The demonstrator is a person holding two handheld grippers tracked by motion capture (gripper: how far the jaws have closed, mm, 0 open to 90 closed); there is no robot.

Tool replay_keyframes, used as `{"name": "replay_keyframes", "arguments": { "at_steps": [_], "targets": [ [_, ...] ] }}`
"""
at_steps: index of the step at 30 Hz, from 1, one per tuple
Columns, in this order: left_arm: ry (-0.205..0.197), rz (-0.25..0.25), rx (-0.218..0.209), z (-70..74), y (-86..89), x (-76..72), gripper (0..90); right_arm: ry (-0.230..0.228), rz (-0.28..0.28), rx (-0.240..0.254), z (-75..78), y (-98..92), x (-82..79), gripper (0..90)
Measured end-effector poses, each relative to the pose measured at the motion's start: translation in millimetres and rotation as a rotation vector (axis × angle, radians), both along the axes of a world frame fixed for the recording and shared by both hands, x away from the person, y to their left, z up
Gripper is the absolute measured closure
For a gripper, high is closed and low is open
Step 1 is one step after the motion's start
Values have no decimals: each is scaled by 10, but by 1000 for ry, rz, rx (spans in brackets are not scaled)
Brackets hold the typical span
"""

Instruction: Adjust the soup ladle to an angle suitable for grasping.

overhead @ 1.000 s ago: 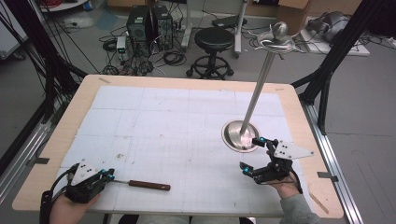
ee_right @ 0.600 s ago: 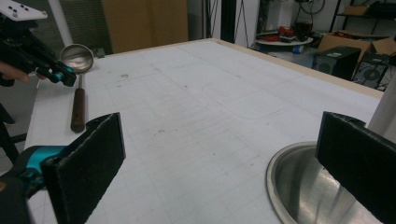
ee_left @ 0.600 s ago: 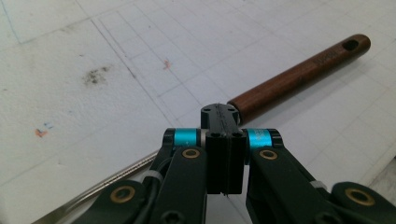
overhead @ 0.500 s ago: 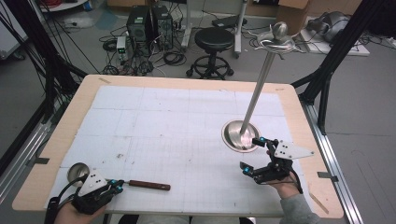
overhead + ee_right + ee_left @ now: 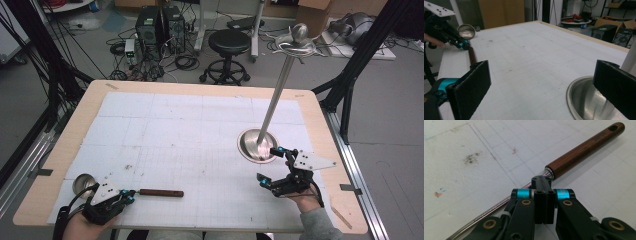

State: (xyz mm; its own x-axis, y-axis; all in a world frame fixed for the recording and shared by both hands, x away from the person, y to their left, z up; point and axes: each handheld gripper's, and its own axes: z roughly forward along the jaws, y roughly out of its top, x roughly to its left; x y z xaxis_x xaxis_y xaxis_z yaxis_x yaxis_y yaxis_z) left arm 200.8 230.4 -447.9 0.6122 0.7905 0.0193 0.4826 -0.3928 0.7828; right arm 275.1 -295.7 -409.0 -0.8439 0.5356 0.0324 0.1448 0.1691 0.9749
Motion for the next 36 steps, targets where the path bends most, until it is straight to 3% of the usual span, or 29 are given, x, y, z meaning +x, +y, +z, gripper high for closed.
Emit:
{"name": "replay_keyframes", "arguments": {
  "at_steps": [9, 27, 36],
  "targets": [
    [-23, 11, 14, -11, -17, 114, 895, 8, 0, -5, -6, 6, 5, 6],
    [-48, 77, 23, -29, -62, 340, 895, 12, 2, -7, -8, 3, 7, 6],
    [-55, 55, 0, 11, -6, 290, 895, 7, 0, -3, -1, -5, -2, 6]
  ]
}}
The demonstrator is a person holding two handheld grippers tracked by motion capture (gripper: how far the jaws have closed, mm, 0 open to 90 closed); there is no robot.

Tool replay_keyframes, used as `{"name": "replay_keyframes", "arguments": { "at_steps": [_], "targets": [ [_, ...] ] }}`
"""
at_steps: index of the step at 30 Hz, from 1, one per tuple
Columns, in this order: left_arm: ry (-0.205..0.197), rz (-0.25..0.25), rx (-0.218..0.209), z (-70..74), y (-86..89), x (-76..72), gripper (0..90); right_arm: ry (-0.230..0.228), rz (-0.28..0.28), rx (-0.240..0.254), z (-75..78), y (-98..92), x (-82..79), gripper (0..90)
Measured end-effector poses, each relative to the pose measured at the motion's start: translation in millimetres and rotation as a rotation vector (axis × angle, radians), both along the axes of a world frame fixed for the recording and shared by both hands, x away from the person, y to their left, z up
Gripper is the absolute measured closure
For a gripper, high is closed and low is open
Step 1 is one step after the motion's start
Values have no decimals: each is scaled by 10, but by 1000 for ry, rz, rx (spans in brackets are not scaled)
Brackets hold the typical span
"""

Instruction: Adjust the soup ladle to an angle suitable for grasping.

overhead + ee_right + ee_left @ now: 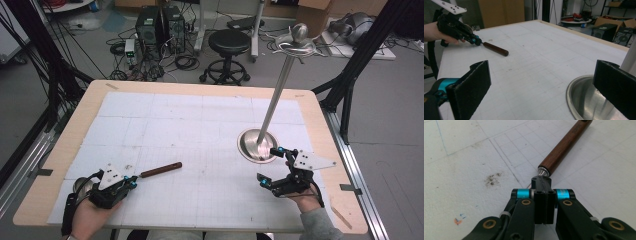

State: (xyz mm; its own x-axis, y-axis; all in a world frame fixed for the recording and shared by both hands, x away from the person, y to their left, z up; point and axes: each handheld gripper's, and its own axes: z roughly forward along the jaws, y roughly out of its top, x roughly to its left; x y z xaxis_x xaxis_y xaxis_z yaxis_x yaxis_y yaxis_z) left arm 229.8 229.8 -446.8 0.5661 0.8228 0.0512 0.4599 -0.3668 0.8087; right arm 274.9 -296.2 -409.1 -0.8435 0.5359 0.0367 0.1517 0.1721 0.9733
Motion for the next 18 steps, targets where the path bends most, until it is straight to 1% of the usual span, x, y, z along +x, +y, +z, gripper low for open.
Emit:
{"name": "replay_keyframes", "arguments": {
  "at_steps": [2, 3, 4, 5, 7, 8, 9, 10, 12, 13, 15, 16, 17, 18],
  "targets": [
    [-14, -20, -29, 35, 26, -44, 894, 4, 0, 4, 3, -2, -5, 6],
    [-15, -30, -43, 45, 31, -58, 880, 4, 0, 4, 2, -4, -5, 6],
    [-19, -45, -50, 59, 40, -74, 843, -4, -1, 4, 2, -6, 0, 6],
    [-26, -55, -53, 70, 43, -89, 810, -2, -1, 6, 3, -5, -1, 6],
    [-35, -76, -58, 85, 46, -109, 770, -3, -1, 4, 4, -6, -3, 6],
    [-39, -93, -70, 97, 44, -120, 728, -2, -2, 6, 4, -6, -3, 6],
    [-40, -104, -76, 104, 45, -126, 728, -2, -2, 6, 4, -6, -3, 6],
    [-37, -126, -85, 116, 46, -137, 707, 0, -3, 6, 5, -7, -5, 6],
    [-28, -150, -93, 128, 41, -149, 603, 3, -2, 4, 5, -10, -6, 6],
    [-14, -160, -93, 132, 36, -153, 538, 4, -2, 6, 4, -11, -6, 6],
    [31, -169, -97, 131, 27, -152, 411, 8, -4, 10, 3, -11, -3, 6],
    [41, -178, -104, 130, 27, -146, 370, 9, 0, 9, 3, -12, -1, 6],
    [41, -185, -105, 132, 29, -145, 327, 12, 3, 9, 3, -10, -3, 6],
    [27, -185, -92, 134, 24, -150, 309, 13, 3, 10, 4, -11, -3, 6]
  ]
}}
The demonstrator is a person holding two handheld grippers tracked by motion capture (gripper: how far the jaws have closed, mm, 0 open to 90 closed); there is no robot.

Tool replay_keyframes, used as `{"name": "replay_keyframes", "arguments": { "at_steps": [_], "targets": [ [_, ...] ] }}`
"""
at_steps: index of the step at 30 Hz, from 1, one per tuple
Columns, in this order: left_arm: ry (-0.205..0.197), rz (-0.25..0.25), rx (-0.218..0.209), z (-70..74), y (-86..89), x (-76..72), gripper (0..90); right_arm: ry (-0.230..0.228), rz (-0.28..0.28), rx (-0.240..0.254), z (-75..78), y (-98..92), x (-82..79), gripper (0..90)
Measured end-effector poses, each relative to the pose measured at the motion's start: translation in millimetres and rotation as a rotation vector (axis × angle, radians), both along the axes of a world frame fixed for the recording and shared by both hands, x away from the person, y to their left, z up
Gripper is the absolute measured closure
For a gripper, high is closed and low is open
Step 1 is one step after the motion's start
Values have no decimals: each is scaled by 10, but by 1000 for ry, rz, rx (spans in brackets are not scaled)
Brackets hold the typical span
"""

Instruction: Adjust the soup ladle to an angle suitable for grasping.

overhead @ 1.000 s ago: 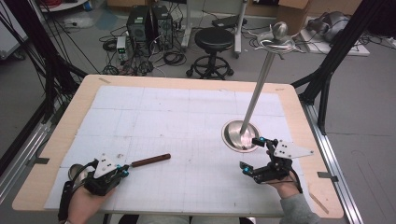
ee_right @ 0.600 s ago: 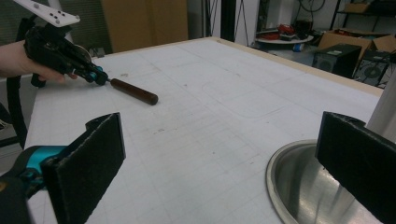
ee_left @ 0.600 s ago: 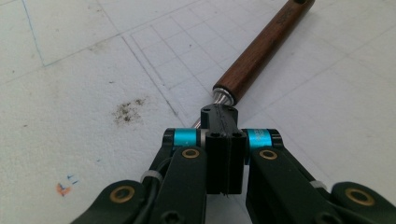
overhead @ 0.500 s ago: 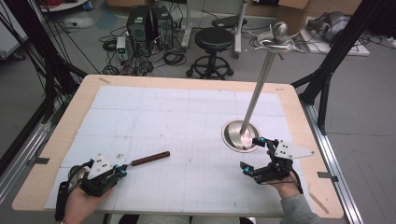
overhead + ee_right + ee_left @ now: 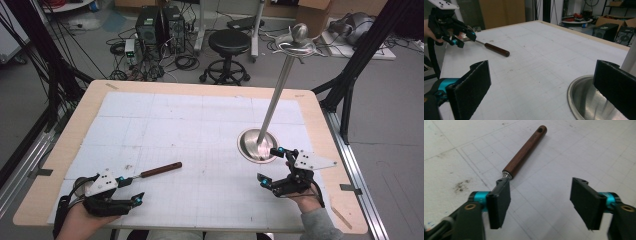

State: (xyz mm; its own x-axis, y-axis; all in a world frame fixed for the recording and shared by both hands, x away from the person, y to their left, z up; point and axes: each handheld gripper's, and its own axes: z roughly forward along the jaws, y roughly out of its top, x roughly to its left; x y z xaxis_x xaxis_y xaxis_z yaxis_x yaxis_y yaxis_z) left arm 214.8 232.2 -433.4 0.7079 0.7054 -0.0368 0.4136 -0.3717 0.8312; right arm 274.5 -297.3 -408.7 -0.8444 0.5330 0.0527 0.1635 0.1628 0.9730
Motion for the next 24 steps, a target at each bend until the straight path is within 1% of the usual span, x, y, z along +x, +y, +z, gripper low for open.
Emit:
{"name": "replay_keyframes", "arguments": {
  "at_steps": [2, 3, 4, 5, 6, 7, 9, 11, 12, 13, 14, 18, 19, 20, 21, 23, 24],
  "targets": [
    [-11, -19, 10, 20, 5, 1, 240, 1, 3, 5, 5, 0, -3, 6],
    [-23, -31, 16, 38, 13, -1, 240, 1, 3, 5, 5, 0, -3, 6],
    [-33, -43, 17, 64, 21, -8, 176, 4, 1, 4, 3, 2, -3, 6],
    [-37, -53, 17, 81, 27, -10, 176, 4, 1, 4, 3, 2, -3, 6],
    [-39, -87, 20, 129, 49, -15, 132, 3, 6, 0, -2, 3, 1, 6],
    [-39, -87, 20, 129, 49, -15, 123, 3, 6, 0, -2, 3, 1, 6],
    [-44, -127, 21, 161, 63, -21, 108, 8, 3, 0, -2, 4, -3, 6],
    [-38, -162, 15, 191, 72, -21, 78, 2, 5, -2, -4, 6, 4, 6],
    [-51, -181, 18, 216, 77, -17, 72, 2, 6, -2, -4, 7, 4, 6],
    [-51, -190, 15, 233, 78, -14, 72, 6, 9, 1, -4, 12, 0, 6],
    [-56, -204, 22, 269, 86, -2, 72, 8, 12, 3, -3, 13, 0, 6],
    [-81, -233, 44, 370, 104, 40, 72, 3, 14, 7, -3, 8, 14, 6],
    [-89, -243, 49, 394, 109, 57, 73, 9, 15, 9, -5, 7, 18, 6],
    [-95, -247, 54, 418, 114, 70, 73, 7, 17, 8, -9, 5, 31, 6],
    [-97, -256, 60, 439, 123, 87, 75, 14, 19, 12, -12, 6, 37, 6],
    [-100, -260, 62, 467, 139, 119, 75, 18, 19, 12, -16, 8, 49, 6],
    [-100, -254, 71, 477, 150, 130, 75, 20, 20, 13, -16, 8, 51, 6]
  ]
}}
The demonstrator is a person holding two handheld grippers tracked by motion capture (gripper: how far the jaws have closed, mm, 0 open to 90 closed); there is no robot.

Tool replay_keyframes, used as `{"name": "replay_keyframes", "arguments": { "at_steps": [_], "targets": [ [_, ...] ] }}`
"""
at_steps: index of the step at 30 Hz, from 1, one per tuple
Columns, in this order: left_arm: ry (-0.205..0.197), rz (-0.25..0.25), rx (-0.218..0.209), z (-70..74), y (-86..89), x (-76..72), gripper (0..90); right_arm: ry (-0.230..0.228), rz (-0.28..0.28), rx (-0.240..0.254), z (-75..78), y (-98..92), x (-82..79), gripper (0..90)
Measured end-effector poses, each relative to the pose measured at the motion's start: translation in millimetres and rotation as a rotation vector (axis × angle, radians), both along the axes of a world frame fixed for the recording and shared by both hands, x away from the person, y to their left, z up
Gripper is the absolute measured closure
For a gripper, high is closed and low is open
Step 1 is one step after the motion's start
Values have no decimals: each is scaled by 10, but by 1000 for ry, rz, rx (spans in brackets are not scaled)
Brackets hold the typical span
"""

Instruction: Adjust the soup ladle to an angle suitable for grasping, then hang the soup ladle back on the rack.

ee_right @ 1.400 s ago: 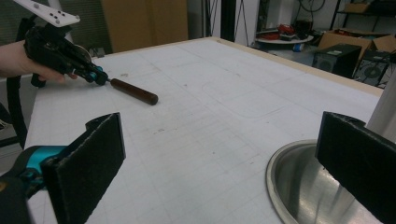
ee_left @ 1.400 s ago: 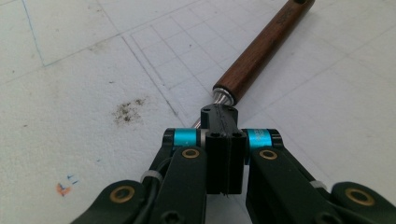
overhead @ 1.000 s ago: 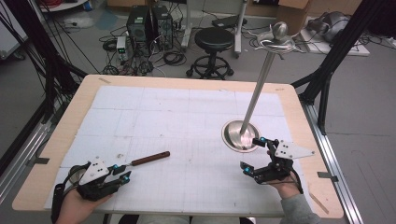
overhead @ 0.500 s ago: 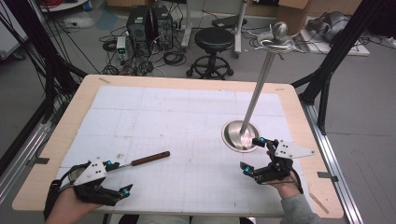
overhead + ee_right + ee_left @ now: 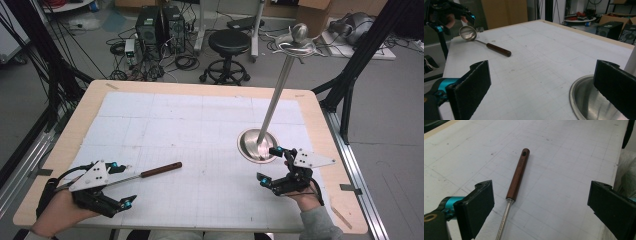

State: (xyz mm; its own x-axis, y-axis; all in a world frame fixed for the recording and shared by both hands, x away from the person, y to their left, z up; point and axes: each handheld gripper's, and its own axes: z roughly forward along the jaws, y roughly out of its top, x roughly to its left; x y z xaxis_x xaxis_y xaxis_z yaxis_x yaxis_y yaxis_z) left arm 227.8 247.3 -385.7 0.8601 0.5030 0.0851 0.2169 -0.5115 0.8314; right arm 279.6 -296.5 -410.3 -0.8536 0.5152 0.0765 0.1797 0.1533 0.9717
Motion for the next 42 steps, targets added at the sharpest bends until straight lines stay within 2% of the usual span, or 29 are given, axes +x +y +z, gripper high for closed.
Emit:
{"name": "replay_keyframes", "arguments": {
  "at_steps": [4, 12, 15, 19, 20, 22, 23, 25, 28, 29, 30, 35, 40, 41, 42],
  "targets": [
    [-12, 26, 6, -9, 67, 27, 76, -2, 0, 0, 6, 7, 15, 6],
    [-7, 58, -25, -58, 198, 43, 84, 0, -6, 3, 6, 1, 34, 6],
    [-7, 56, -14, -39, 200, 78, 91, -2, -4, 1, 11, 5, 27, 6],
    [19, 25, 8, -6, 156, 122, 137, 6, 1, 3, 5, 6, 41, 6],
    [22, 3, 27, -5, 124, 150, 137, -1, 4, 1, 2, 1, 54, 6],
    [30, -2, 35, -10, 109, 162, 155, 9, 0, 2, 0, 1, 51, 6],
    [36, -8, 53, -16, 91, 176, 155, 4, -2, 2, -2, 3, 57, 6],
    [40, -11, 60, -33, 57, 182, 162, 10, 4, -1, 1, 10, 45, 6],
    [47, -33, 93, -48, 25, 202, 167, 2, 5, -1, 4, 16, 37, 6],
    [58, -37, 109, -45, 20, 216, 176, 1, 6, -3, 4, 15, 36, 6],
    [80, -34, 145, -30, 16, 247, 228, 1, 5, -2, 4, 14, 35, 6],
    [116, -22, 180, -8, 12, 337, 244, 6, 6, -4, 2, 11, 36, 6],
    [152, -37, 269, -9, -7, 427, 281, 5, 11, -3, 3, 11, 30, 6],
    [152, -37, 269, -9, -7, 427, 292, 7, 11, -3, 4, 12, 27, 6],
    [162, -39, 297, -19, -9, 457, 306, 1, 12, -4, 4, 12, 28, 6]
  ]
}}
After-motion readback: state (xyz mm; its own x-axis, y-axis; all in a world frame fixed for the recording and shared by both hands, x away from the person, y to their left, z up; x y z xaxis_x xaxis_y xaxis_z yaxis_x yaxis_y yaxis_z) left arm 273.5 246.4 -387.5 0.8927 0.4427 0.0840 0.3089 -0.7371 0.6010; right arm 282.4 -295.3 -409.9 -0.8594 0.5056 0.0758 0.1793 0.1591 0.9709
